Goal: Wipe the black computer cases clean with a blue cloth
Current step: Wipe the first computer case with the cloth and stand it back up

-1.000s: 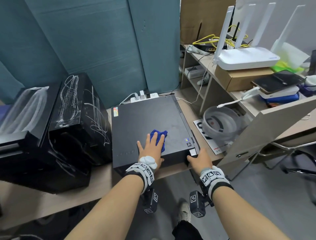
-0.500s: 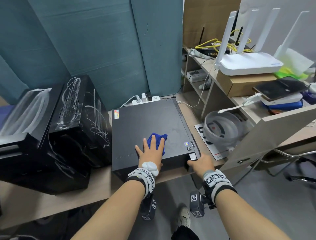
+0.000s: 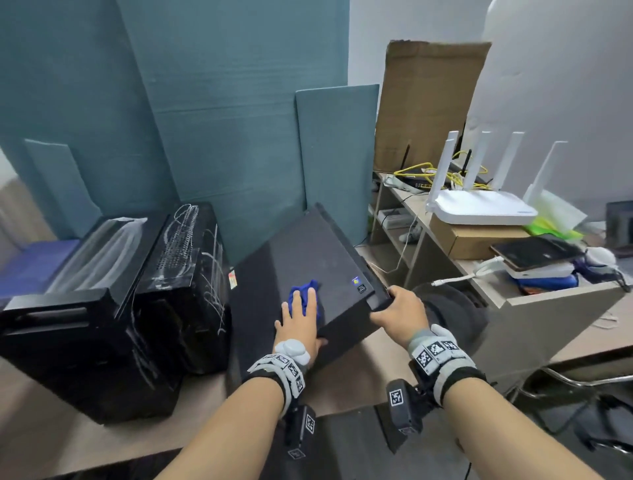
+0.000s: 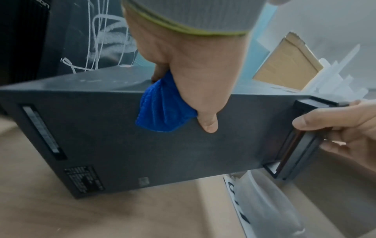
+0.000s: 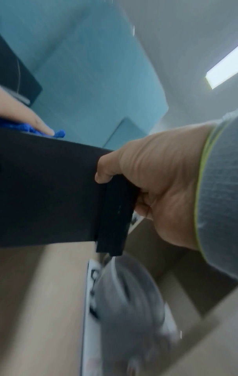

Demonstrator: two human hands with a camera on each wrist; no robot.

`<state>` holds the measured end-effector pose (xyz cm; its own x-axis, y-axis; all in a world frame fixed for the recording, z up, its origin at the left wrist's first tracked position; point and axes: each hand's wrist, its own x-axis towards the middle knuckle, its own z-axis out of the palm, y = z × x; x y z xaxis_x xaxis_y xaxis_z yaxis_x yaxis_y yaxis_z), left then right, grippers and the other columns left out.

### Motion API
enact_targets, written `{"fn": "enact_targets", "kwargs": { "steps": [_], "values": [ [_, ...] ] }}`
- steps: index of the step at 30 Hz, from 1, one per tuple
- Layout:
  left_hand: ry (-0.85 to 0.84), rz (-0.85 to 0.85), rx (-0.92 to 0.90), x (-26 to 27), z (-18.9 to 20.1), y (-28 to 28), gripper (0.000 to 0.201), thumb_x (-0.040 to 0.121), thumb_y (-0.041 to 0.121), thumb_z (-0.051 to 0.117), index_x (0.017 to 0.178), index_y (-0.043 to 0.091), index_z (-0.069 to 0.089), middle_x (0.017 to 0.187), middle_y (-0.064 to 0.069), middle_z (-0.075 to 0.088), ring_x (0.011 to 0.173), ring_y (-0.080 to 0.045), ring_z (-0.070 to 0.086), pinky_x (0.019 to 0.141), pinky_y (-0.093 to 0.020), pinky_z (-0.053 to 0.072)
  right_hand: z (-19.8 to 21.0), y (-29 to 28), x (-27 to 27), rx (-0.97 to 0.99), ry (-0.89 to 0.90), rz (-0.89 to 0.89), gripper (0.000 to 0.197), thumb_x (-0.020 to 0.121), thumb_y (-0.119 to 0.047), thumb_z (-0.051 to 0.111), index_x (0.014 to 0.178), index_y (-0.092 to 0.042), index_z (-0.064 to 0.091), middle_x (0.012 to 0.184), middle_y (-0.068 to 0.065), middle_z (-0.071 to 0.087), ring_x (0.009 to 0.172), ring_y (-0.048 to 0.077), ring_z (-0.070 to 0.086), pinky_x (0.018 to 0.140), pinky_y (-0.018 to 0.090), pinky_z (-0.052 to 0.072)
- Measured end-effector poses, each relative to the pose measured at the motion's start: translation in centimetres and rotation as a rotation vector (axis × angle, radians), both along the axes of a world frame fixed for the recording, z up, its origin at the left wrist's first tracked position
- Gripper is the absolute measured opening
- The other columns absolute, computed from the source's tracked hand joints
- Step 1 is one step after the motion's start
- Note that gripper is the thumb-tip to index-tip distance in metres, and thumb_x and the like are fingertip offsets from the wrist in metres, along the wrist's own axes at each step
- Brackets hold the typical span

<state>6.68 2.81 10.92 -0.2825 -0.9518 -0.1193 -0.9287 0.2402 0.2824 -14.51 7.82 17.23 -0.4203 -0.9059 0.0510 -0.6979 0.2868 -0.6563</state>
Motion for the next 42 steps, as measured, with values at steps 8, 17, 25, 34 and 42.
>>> {"fn": "enact_targets", "kwargs": {
  "steps": [8,17,25,34,42],
  "values": [
    [0.185,0.118,0.025,0.2,1.6,0.3,0.123,0.087,0.043,0.074,0.156,0.017,-0.024,0.168,-0.012,-0.006,0.153,-0.032,0.015,0.118,-0.035,0.032,5.2,-1.5,2.9,-0.144,0.379,0.170,0.035,0.052,-0.031,0.075,0.062,-0.021,0.043,0.061,-0.005,0.048,0.069,0.024,0.044,0.067,0.038,0.030],
    [0.290,0.191,0.116,-0.1,2.7,0.9,0.122,0.088,0.039,0.074,0.155,0.021,-0.026,0.168,-0.011,-0.005,0.139,-0.039,0.044,0.105,-0.043,0.044,6.0,-2.2,3.5,-0.154,0.551,0.267,0.030,0.053,-0.027,0.070,0.065,-0.018,0.045,0.059,-0.005,0.046,0.072,0.022,0.044,0.069,0.039,0.031],
    [0.393,0.221,0.182,-1.8,2.1,1.5,0.118,0.090,0.040,0.071,0.156,0.019,-0.024,0.167,-0.014,-0.010,0.131,-0.047,0.050,0.106,-0.044,0.042,6.2,-2.4,1.6,-0.148,0.637,0.333,0.028,0.056,-0.018,0.071,0.067,-0.020,0.045,0.062,-0.008,0.044,0.076,0.023,0.043,0.069,0.036,0.027],
    [0.529,0.204,0.175,-1.5,1.2,1.1,0.108,0.094,0.033,0.067,0.158,0.023,-0.019,0.168,-0.009,-0.007,0.139,-0.044,0.040,0.110,-0.041,0.038,5.1,-1.6,0.3,-0.130,0.698,0.362,0.036,0.060,-0.013,0.074,0.069,-0.022,0.040,0.068,-0.009,0.043,0.076,0.023,0.044,0.066,0.036,0.029],
    [0.671,0.329,-0.131,-0.1,4.4,1.4,0.092,0.093,0.007,0.055,0.161,0.024,-0.003,0.168,-0.001,0.006,0.124,-0.039,0.057,0.096,-0.041,0.051,3.5,0.9,0.4,-0.249,0.681,0.425,0.040,0.073,-0.013,0.078,0.070,-0.023,0.039,0.072,-0.009,0.043,0.074,0.022,0.044,0.061,0.033,0.028]
  ]
}}
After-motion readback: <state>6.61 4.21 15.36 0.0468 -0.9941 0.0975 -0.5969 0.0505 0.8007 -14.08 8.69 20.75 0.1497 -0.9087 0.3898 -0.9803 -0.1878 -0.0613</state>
